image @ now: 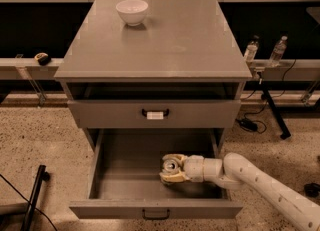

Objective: Place 7up can into middle drawer

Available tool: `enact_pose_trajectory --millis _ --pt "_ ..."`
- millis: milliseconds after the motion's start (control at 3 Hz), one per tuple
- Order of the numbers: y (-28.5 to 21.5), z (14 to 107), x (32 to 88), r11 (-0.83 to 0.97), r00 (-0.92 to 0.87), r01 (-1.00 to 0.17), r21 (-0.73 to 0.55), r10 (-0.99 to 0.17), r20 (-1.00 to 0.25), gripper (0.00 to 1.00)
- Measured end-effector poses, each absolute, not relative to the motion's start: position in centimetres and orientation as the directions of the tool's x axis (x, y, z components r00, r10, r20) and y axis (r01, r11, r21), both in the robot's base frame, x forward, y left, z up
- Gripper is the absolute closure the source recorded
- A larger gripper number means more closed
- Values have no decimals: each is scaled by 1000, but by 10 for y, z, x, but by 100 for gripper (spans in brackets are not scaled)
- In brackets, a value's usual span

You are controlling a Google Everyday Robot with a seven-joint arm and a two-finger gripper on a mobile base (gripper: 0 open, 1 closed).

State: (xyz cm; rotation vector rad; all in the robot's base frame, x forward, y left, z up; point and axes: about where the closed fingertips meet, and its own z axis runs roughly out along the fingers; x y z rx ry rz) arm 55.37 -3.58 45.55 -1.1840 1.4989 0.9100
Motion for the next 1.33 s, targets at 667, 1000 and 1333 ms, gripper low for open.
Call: enact_pose_trajectory --millis 667,1000,1333 --pt "-36 455 554 244 -43 -970 -16 -234 -971 0" --pt "-55 480 543 245 -28 -969 -31 -234 -972 0" --pt "-55 480 543 245 -28 -969 -31 -234 -972 0"
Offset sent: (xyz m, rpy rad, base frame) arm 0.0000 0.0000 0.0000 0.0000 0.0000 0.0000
